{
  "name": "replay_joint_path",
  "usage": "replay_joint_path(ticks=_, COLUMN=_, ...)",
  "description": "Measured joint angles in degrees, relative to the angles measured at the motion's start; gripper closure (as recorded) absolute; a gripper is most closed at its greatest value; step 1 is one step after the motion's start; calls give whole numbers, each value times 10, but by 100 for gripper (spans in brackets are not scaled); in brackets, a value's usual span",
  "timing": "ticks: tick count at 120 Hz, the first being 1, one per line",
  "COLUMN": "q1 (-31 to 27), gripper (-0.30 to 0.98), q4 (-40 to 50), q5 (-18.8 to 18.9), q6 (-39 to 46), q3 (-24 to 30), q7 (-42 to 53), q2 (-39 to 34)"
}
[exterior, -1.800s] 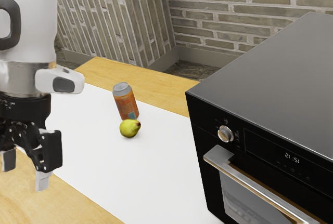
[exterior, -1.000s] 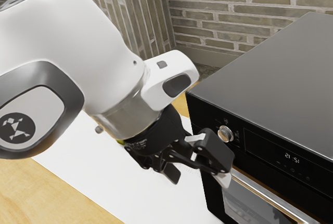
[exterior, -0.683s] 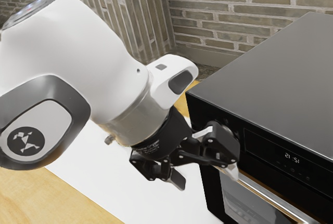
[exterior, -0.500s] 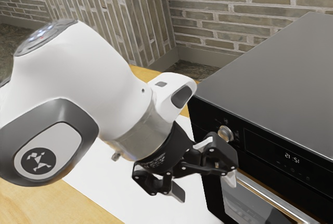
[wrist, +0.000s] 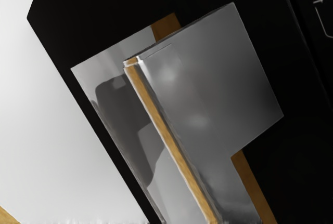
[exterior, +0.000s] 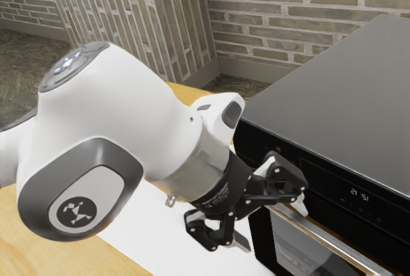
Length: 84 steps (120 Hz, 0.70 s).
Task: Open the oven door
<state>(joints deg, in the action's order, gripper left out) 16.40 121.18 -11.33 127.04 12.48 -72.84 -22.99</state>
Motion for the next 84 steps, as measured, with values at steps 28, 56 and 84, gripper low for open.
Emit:
replay_joint_path(ticks=28, q1=-1, gripper=0, q4=25, q5=-1, q6=20, q3=2, q7=-34, q2=4)
replay_joint_path(ticks=56, q1=-68, gripper=0, q4=145, q5=-28, q6=54, q3=73, q7=-55, q2=-118)
replay_joint_path(ticks=84, q1=-239, gripper=0, q4=297, q5=-264, q6=60, q3=336, q7=-45, q2=-508)
